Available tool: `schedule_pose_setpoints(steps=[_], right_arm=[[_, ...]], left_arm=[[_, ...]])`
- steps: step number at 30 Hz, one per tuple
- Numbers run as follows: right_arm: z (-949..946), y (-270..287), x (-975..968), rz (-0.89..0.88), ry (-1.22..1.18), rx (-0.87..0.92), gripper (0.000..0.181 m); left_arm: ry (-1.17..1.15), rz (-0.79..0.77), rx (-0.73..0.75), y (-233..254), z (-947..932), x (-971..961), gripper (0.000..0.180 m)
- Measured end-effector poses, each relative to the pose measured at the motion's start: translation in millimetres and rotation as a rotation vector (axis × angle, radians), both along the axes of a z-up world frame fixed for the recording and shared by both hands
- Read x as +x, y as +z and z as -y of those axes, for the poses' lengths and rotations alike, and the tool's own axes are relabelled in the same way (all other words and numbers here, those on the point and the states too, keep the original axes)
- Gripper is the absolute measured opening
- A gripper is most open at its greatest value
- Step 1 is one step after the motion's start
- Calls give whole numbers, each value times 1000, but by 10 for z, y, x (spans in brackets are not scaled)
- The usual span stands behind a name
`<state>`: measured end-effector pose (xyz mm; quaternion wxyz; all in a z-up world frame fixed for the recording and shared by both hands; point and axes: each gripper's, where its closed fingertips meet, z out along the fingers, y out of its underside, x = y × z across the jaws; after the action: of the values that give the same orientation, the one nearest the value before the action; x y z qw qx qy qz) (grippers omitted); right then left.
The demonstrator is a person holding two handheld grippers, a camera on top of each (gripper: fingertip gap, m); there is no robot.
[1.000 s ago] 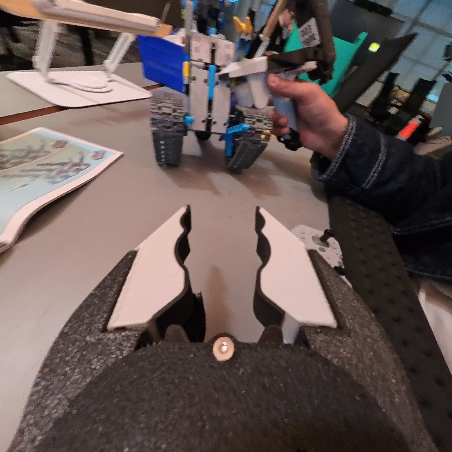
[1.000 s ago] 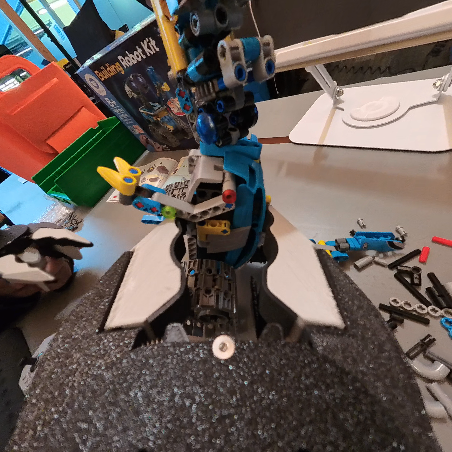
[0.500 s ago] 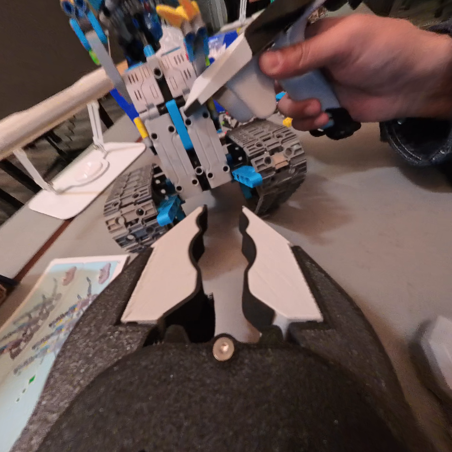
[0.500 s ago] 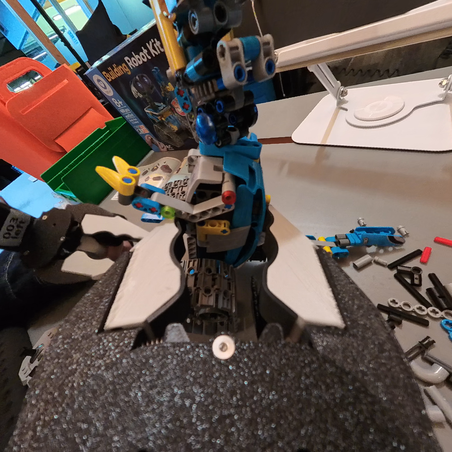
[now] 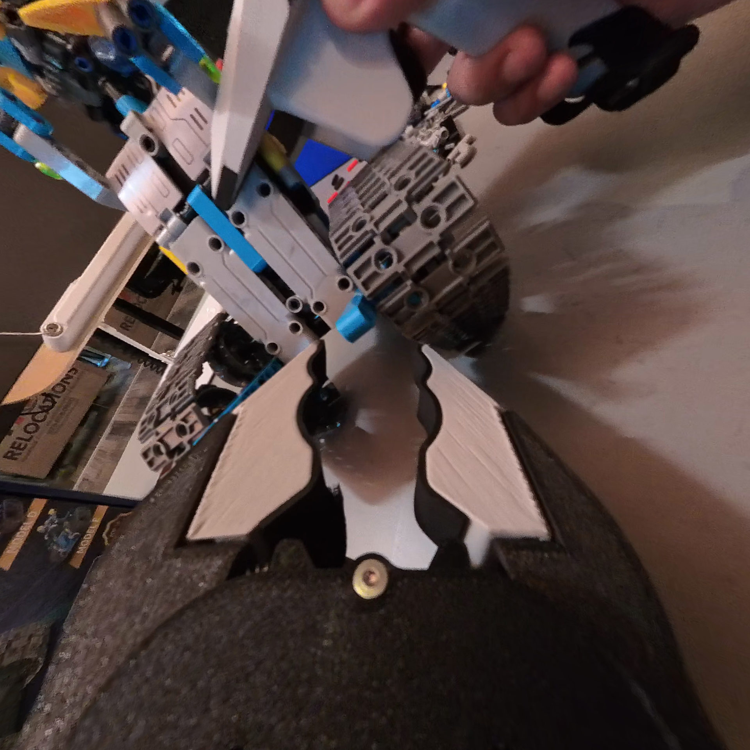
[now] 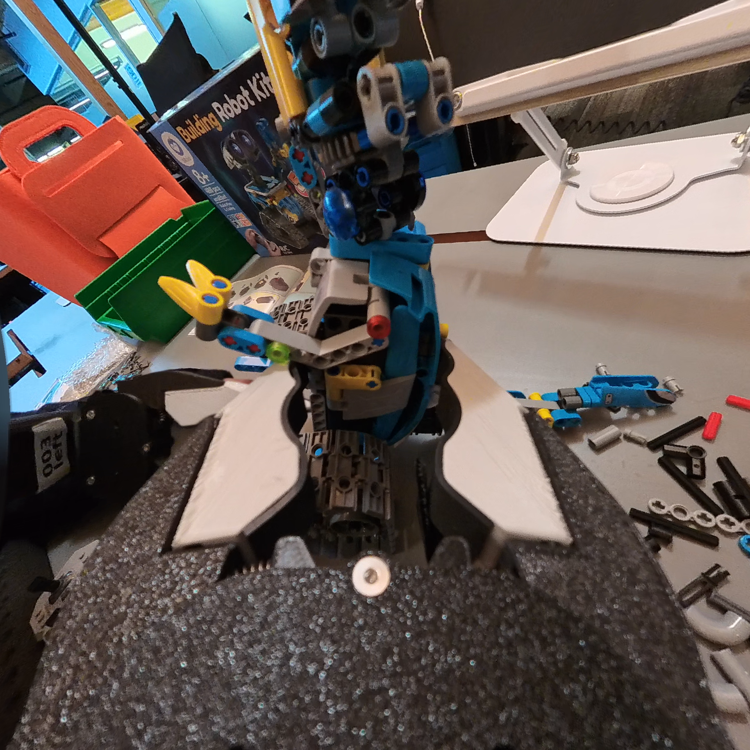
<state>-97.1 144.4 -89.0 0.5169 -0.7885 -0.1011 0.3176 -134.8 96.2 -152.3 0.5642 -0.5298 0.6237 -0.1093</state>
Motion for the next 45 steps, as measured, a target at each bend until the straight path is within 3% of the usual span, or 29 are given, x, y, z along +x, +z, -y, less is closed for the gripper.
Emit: schedule_pose_setpoints(steps=[12, 23, 30, 45], right_arm=[[-3, -3, 11, 2, -2, 2, 62], [-6, 0, 19, 8, 3, 10, 62], [-9, -1, 25, 6, 10, 14, 62], [-10, 4, 39, 29, 23, 37, 61]], left_arm=[[-25, -36, 162, -50, 56, 8, 42], [-18, -23, 285, 22, -62, 42, 54], [-66, -3, 288, 79, -24, 57, 51], [-63, -16, 116, -21, -13, 88, 44]])
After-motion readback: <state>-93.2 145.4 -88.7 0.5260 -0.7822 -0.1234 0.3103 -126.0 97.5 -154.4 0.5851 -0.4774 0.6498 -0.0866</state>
